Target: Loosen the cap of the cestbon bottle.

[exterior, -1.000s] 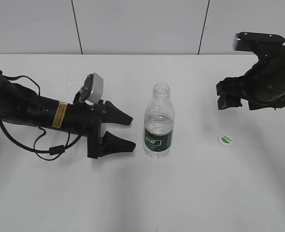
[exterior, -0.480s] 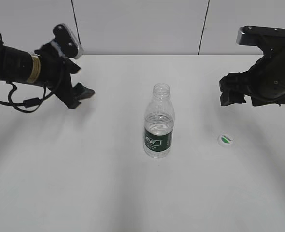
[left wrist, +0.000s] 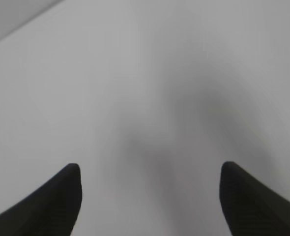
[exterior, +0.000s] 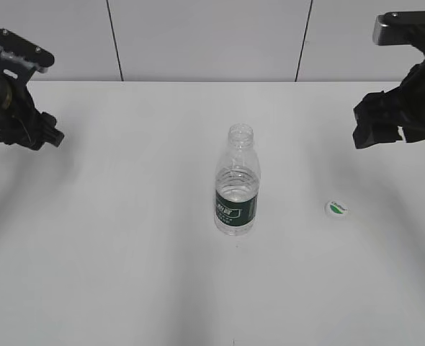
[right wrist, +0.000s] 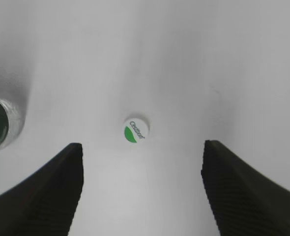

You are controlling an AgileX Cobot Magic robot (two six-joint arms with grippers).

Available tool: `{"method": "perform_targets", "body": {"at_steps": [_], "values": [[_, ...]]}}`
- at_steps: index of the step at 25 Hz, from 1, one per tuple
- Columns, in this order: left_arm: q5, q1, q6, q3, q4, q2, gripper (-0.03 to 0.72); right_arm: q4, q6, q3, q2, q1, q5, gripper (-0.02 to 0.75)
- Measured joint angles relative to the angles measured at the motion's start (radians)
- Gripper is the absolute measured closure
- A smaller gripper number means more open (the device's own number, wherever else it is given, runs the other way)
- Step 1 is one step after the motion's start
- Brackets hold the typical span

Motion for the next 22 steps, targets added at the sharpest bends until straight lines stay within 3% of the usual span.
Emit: {"method": "perform_targets", "body": {"at_steps": [8, 11, 14, 22], "values": [[0.335, 0.003, 0.531, -0.060, -0.544, 0.000, 0.168, -0.131, -0.019, -0.129, -0.020, 0.000, 0.268, 0.164], [0.505, 0.022, 0.641, -0.139, -0.708, 0.000, 0.168, -0.157, -0.029, -0.145, -0.020, -0.005, 0.317, 0.164], [0.628, 0.053, 0.685, -0.210, -0.789, -0.002, 0.168, -0.147, -0.041, -0.147, -0.020, -0.045, 0.348, 0.164], [0.791, 0.128, 0.713, -0.252, -0.836, -0.037, 0.169, -0.031, -0.132, -0.147, -0.020, -0.231, 0.427, 0.164]]}}
